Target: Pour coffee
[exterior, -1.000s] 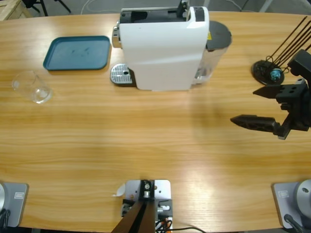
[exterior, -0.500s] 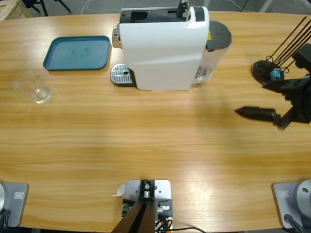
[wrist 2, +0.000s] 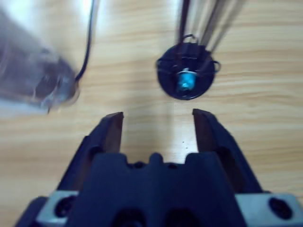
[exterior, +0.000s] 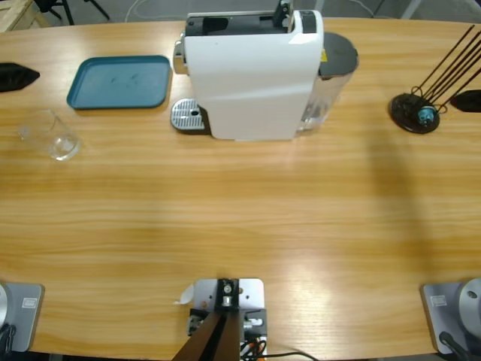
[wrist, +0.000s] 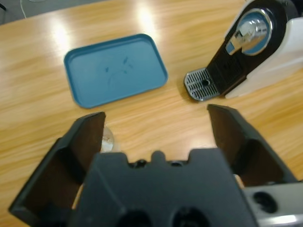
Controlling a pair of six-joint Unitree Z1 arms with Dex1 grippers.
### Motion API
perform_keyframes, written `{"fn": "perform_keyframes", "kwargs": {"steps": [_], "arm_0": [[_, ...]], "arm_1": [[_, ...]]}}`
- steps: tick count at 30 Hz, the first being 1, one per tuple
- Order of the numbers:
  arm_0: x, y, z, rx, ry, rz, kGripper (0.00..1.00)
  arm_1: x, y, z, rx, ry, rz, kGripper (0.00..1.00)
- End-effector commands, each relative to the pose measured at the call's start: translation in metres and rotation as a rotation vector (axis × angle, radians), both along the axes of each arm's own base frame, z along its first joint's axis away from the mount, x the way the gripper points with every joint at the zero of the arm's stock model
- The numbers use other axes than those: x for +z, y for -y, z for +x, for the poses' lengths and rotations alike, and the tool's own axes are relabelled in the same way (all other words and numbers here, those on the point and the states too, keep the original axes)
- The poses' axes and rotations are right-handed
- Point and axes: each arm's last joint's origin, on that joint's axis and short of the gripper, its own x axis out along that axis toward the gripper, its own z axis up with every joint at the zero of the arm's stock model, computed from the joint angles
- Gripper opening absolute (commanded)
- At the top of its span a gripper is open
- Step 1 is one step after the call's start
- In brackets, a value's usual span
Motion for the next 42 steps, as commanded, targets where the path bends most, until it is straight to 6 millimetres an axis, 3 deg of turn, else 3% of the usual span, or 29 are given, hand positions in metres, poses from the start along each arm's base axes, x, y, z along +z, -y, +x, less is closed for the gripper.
{"fn": "perform_keyframes", "kwargs": {"steps": [1, 13, 33, 42], "arm_0": [[-0.023, -0.010, -0.012, 0.006, -0.056, 0.045, 0.979], [-0.032, -0.018, -0.019, 0.059, -0.002, 0.055, 0.931], [-0.036, -0.017, -0.017, 0.060, -0.005, 0.058, 0.931], [-0.037, -0.017, -0.016, 0.060, -0.008, 0.061, 0.931]], "arm_1": [[-0.045, 0.006, 0.010, -0.124, -0.020, -0.002, 0.595], [-0.094, 0.007, 0.027, -0.178, -0.003, -0.057, 0.591], [-0.122, 0.002, 0.058, -0.168, -0.030, -0.070, 0.591], [-0.125, 0.005, 0.057, -0.218, -0.026, -0.111, 0.590]]}}
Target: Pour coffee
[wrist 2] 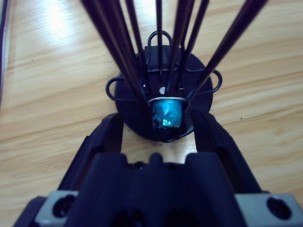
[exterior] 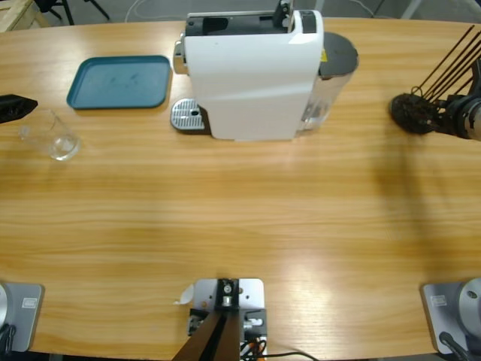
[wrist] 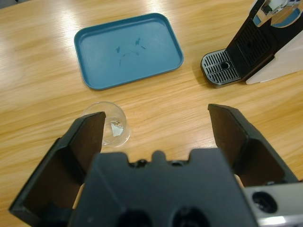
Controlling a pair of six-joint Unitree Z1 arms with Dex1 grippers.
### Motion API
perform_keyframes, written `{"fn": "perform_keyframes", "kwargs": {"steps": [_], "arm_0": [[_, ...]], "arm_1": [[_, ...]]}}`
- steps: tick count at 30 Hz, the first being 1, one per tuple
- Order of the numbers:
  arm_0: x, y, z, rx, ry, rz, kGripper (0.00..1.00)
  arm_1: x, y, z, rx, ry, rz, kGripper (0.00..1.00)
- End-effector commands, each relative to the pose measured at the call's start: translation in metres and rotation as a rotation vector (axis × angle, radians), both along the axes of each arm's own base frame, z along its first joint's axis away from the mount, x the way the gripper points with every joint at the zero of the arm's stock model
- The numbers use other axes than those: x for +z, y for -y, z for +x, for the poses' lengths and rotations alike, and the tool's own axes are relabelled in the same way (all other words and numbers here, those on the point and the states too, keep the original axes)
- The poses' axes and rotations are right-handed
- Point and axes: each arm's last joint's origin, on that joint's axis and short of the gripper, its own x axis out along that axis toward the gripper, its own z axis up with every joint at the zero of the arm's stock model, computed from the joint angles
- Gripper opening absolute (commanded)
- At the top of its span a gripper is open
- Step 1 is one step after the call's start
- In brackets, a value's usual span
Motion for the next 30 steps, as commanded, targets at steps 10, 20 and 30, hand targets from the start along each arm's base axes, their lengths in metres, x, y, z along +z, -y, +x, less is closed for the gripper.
{"fn": "perform_keyframes", "kwargs": {"steps": [10, 20, 30], "arm_0": [[-0.012, -0.002, 0.000, 0.018, -0.015, 0.026, 0.931], [-0.013, -0.002, 0.001, 0.018, -0.018, 0.029, 0.931], [-0.013, -0.001, 0.001, 0.017, -0.021, 0.031, 0.931]], "arm_1": [[-0.017, 0.003, -0.001, -0.050, -0.044, -0.039, 0.591], [-0.021, 0.005, 0.001, -0.065, -0.046, -0.050, 0.591], [-0.024, 0.006, 0.003, -0.079, -0.050, -0.061, 0.323]]}}
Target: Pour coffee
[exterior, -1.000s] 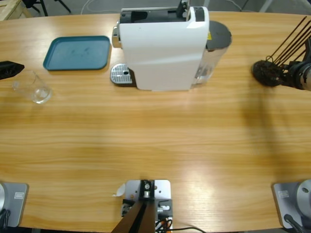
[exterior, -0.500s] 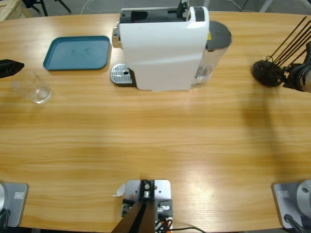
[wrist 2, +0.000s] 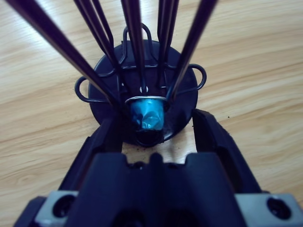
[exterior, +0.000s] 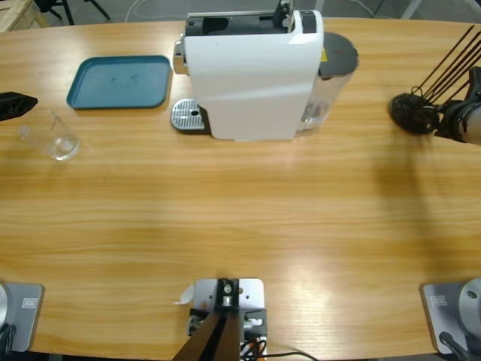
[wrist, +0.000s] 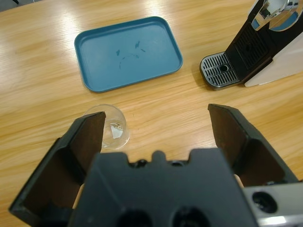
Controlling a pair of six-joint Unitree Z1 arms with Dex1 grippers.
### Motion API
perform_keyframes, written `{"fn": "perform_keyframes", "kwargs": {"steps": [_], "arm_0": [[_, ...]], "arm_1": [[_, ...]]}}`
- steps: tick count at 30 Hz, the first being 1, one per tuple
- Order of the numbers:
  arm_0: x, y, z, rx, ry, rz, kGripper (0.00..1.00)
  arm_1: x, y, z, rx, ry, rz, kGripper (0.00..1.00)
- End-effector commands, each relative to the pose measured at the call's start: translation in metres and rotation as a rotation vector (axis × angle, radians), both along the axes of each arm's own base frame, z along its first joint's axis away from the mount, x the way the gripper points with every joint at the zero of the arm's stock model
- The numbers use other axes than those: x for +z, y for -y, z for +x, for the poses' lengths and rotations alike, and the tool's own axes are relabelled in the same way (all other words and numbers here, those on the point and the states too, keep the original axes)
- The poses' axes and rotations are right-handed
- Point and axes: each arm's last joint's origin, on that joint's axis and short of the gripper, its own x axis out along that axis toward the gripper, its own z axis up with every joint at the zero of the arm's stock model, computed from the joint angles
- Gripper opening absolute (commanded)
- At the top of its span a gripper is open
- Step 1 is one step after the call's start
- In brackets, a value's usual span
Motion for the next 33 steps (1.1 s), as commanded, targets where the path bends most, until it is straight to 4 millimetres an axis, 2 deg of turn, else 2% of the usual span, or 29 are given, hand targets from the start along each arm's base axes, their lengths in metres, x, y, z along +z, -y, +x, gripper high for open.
{"fn": "perform_keyframes", "kwargs": {"steps": [1, 4, 5, 21, 33], "arm_0": [[-0.014, -0.001, 0.001, 0.016, -0.029, 0.037, 0.931], [-0.014, -0.001, 0.001, 0.016, -0.029, 0.037, 0.931], [-0.014, -0.001, 0.001, 0.016, -0.030, 0.038, 0.931], [-0.015, 0.000, 0.003, 0.016, -0.038, 0.043, 0.931], [-0.015, 0.000, 0.002, 0.016, -0.037, 0.040, 0.931]], "arm_1": [[-0.011, 0.004, -0.001, -0.040, -0.033, -0.019, 0.255], [-0.011, 0.005, -0.003, -0.040, -0.026, -0.019, 0.044], [-0.011, 0.005, -0.004, -0.037, -0.024, -0.021, 0.002], [-0.010, 0.004, -0.005, -0.004, -0.007, -0.036, 0.000], [0.035, -0.001, -0.011, 0.061, 0.102, -0.020, 0.000]]}}
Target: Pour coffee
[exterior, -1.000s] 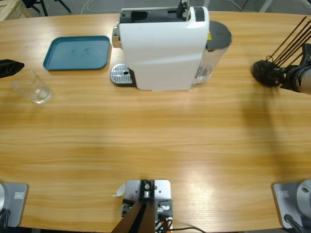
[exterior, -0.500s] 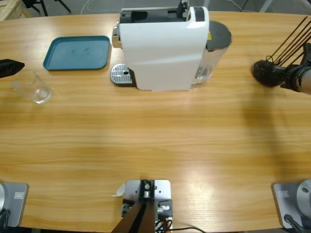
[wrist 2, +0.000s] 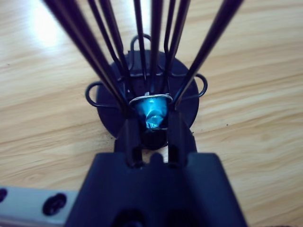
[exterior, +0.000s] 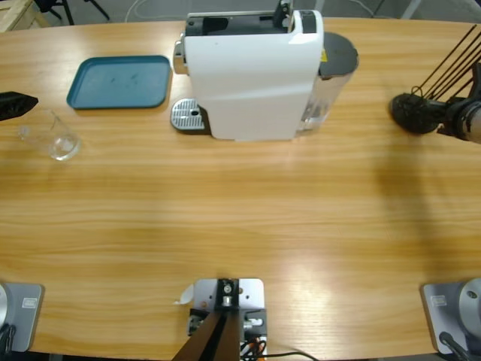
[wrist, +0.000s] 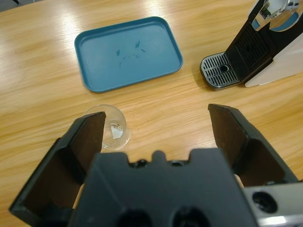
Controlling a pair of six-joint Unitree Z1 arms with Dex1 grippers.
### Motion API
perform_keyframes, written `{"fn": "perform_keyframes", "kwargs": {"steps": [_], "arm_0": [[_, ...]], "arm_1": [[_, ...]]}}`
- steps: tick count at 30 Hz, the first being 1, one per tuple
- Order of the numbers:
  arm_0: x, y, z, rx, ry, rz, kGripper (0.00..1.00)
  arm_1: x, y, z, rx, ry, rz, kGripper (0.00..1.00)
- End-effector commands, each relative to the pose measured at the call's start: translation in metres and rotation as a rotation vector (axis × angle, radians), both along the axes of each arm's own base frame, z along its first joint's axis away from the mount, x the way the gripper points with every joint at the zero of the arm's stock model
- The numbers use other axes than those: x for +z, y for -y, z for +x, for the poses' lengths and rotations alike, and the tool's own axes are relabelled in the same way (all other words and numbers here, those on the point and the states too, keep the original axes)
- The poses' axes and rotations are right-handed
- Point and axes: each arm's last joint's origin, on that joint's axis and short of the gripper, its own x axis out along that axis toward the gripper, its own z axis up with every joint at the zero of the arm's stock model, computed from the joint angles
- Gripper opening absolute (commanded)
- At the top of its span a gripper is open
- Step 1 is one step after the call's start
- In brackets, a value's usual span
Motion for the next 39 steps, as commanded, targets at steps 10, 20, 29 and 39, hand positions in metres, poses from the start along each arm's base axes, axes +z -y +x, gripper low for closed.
{"fn": "perform_keyframes", "kwargs": {"steps": [10, 20, 29, 39], "arm_0": [[-0.015, -0.001, 0.001, 0.017, -0.036, 0.039, 0.931], [-0.015, 0.000, 0.002, 0.015, -0.036, 0.039, 0.931], [-0.015, 0.000, 0.002, 0.017, -0.035, 0.036, 0.931], [-0.016, -0.001, 0.001, 0.018, -0.032, 0.032, 0.931]], "arm_1": [[0.091, -0.007, -0.007, 0.058, 0.106, -0.011, 0.000], [0.136, -0.002, -0.025, 0.052, 0.144, -0.046, 0.000], [0.179, -0.016, -0.046, 0.237, 0.225, -0.164, 0.000], [0.217, -0.092, -0.079, 1.114, 0.324, -0.277, 0.000]]}}
